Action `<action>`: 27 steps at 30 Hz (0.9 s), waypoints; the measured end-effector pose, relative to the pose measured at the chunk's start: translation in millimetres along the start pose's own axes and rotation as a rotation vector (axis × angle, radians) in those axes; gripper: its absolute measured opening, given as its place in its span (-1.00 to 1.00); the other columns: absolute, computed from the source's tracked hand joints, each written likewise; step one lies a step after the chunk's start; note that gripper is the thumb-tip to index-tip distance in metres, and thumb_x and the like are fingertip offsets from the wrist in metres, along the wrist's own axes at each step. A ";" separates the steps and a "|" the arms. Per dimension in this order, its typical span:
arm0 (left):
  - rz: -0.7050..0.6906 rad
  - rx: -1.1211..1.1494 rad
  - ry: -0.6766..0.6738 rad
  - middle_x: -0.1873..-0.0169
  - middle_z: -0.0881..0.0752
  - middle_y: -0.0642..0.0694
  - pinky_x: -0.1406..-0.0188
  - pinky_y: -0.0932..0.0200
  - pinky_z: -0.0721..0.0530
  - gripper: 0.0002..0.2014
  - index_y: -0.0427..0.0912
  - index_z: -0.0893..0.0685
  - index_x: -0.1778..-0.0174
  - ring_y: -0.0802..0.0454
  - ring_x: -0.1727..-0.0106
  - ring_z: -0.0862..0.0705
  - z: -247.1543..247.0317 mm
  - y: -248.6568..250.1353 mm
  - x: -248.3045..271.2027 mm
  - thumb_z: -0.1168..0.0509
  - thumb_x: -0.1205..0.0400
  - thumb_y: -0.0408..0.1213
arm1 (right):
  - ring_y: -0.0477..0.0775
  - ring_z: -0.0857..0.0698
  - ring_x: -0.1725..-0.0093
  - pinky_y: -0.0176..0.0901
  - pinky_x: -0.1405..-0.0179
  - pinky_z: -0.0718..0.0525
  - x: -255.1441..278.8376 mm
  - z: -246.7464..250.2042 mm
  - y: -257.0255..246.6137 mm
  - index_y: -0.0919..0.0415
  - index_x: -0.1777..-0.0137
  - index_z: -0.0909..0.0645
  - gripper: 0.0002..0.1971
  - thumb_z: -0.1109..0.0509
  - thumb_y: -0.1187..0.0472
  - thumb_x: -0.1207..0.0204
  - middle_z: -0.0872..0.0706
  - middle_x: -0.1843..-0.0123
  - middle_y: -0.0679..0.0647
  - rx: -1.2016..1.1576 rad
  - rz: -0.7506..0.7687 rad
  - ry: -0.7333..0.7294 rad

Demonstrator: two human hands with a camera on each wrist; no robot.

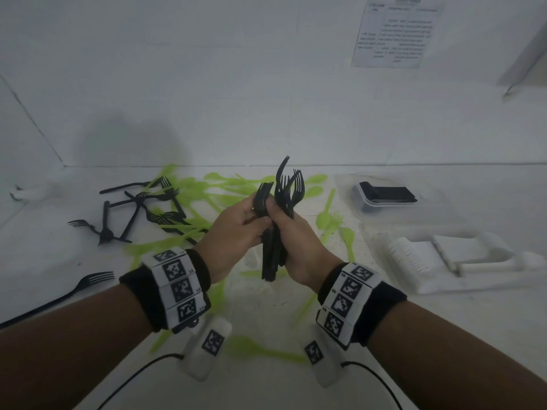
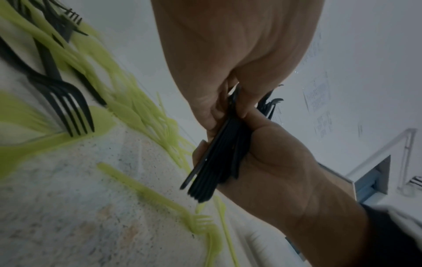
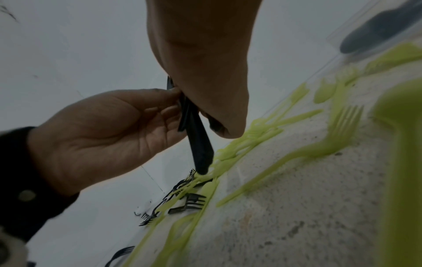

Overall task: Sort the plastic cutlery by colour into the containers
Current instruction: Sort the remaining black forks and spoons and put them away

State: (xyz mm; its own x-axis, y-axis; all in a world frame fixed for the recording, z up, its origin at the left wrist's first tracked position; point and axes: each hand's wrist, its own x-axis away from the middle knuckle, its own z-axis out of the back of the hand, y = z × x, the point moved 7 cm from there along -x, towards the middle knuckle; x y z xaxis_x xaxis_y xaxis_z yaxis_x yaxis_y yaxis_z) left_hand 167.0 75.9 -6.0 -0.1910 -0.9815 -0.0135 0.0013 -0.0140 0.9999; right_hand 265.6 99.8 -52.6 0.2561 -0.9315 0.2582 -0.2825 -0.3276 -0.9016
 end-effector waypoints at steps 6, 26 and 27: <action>0.064 -0.088 0.230 0.08 -0.62 -0.17 0.05 0.08 -0.77 -0.70 -0.15 -0.48 -0.42 -0.02 0.15 -0.71 8.9 -11.9 -5.4 -0.14 -0.78 -0.44 | -0.04 -0.59 0.25 -0.12 0.06 -0.60 -2.7 9.7 -2.9 -0.03 -0.25 -0.78 -0.71 -0.29 -0.11 -0.78 -0.64 0.14 0.03 0.047 0.087 0.109; 0.104 0.073 0.412 0.13 -0.63 -0.11 0.26 0.09 -0.56 -0.76 -0.19 -0.54 -0.20 0.00 0.27 -0.54 7.9 -14.0 -38.1 -0.34 -0.75 -0.12 | -0.13 -0.61 0.05 -0.03 -0.11 -0.67 13.3 20.7 -7.2 -0.14 -0.39 -0.47 -0.68 -0.24 -0.24 -0.76 -0.62 -0.01 -0.14 0.509 0.086 -0.086; 0.099 0.067 0.405 0.12 -0.64 -0.13 0.28 0.09 -0.56 -0.75 -0.22 -0.54 -0.22 0.00 0.27 -0.55 8.3 -13.9 -37.5 -0.32 -0.76 -0.13 | -0.12 -0.56 0.17 -0.10 0.00 -0.63 12.9 22.1 -6.6 -0.10 -0.37 -0.48 -0.67 -0.21 -0.25 -0.76 -0.55 0.09 -0.11 0.460 0.066 -0.097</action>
State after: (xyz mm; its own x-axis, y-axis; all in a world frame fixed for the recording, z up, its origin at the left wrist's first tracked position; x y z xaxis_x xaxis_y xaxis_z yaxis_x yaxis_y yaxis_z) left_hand 165.9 114.5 -19.4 0.2078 -0.9735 0.0956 -0.0666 0.0834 0.9943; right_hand 291.2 93.4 -51.1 0.3425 -0.9219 0.1809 0.1319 -0.1435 -0.9808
